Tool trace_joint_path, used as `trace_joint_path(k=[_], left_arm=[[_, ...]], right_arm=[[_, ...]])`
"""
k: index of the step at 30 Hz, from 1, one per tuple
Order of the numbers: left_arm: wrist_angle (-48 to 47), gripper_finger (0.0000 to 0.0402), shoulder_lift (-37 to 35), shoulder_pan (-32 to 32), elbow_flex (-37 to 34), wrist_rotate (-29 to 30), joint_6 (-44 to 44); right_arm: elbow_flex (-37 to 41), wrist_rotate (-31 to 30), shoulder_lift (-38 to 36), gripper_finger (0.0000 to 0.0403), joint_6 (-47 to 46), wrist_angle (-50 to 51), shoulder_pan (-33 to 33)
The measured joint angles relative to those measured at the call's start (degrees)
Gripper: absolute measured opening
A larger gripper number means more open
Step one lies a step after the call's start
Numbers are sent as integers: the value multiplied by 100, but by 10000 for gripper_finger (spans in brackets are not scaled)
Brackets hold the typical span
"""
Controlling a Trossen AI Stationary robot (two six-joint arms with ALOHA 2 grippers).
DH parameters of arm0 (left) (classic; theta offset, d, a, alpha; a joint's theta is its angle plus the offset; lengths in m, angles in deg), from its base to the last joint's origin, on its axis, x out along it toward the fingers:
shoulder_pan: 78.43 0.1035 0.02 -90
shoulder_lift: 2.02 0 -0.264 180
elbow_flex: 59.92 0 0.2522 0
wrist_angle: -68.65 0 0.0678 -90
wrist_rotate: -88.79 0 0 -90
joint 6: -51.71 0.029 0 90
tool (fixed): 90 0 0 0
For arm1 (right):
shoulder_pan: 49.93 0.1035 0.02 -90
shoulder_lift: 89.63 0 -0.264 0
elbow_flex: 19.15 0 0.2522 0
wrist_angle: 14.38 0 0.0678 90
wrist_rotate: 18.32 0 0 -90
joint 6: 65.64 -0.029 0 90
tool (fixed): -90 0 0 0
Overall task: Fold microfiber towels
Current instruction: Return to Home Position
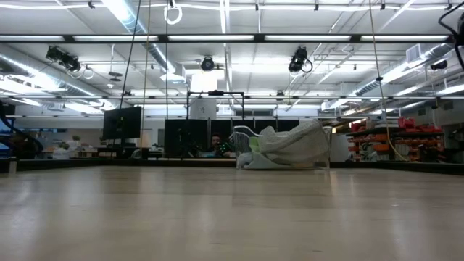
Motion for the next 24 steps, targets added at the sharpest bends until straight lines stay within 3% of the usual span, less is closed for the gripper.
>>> trace_joint_path(k=[5,13,21,24], left_arm=[[1892,180,-520,187,-1045,-362,899],[5373,174,-1240,847,-2982,-2257,2402],[6229,180,-1803,1402,-4107,-2540,2481],[7076,179,-2087,1610,-4632,-3187,2587]], right_arm=[[667,18,-352,16,-74,-613,0],[781,18,-435,16,10,-671,0],[1123,18,-504,16,-31,-1116,0],[1793,18,-660,16,-30,-2050,0]])
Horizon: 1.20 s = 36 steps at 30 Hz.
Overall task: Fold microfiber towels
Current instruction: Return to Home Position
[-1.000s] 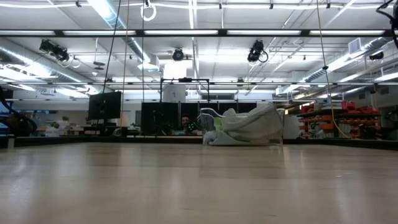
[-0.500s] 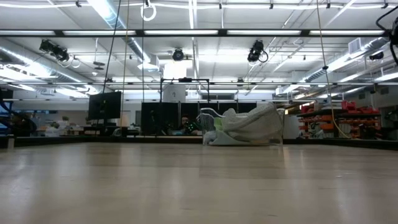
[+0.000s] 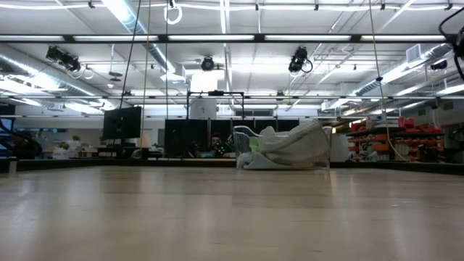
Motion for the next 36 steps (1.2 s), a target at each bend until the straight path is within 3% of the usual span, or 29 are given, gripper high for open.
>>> trace_joint_path(k=[5,11,21,28,36], left_arm=[[1277,174,-499,262,-1026,-614,56],[1761,178,-1160,523,-2157,-629,-375],[3648,177,-1969,599,-3798,-638,-487],[4016,180,-2316,642,-4493,-620,-559],[3966,180,-2906,1021,-4934,-590,-669]], right_arm=[[1042,2,-350,16,10,-1520,0],[1619,2,-800,16,59,-1758,-37],[2406,0,-1211,16,113,-2465,-353],[2973,2,-1220,16,168,-3209,-552],[2981,194,-1220,16,223,-3187,-705]])
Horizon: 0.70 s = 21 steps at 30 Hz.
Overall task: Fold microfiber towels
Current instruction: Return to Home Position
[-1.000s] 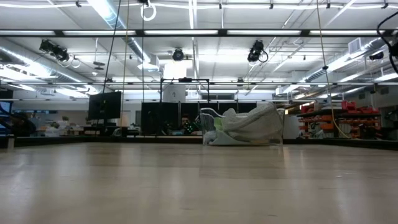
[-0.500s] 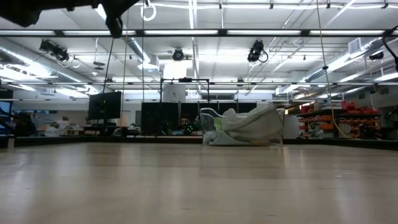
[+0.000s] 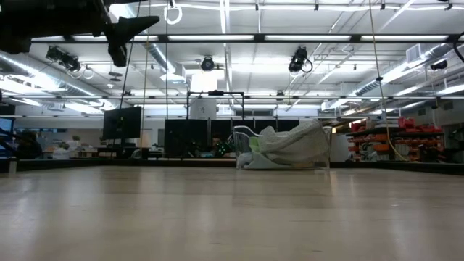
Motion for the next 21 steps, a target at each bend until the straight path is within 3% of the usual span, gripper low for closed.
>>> trace_joint_path(k=[12,21], left_arm=[[-289,177,-1613,661,-509,-285,204],[-590,181,-2660,730,-870,-299,268]], right_arm=[[-2,429,0,16,123,2,-661],[-2,846,0,16,13,4,-1297]])
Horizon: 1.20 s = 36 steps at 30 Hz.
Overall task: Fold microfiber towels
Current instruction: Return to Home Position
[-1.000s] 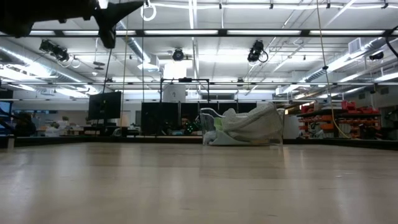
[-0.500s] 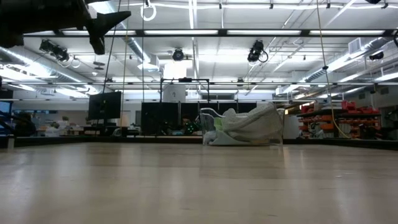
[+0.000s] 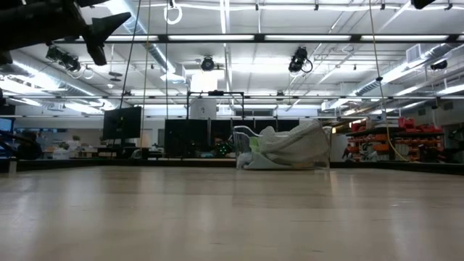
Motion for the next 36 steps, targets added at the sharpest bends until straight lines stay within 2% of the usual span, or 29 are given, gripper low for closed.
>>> trace_joint_path(k=[8,17,21,29,32,36], left_arm=[[-488,179,-827,0,0,2,383],[-2027,179,-2048,0,0,17,316],[-2262,177,-2008,0,3,37,248],[-3520,183,-2022,0,0,51,-473],[-3469,181,-2025,0,2,55,-432],[-3486,177,-2023,0,2,52,-403]], right_arm=[[2,727,0,16,-268,6,-787],[7,1604,0,16,-706,447,-1664],[9,1866,0,16,-843,850,-1990],[9,2144,2,16,-819,1600,-2657],[9,2272,2,16,-815,1712,-2959],[9,2320,-74,16,-823,1381,-3428]])
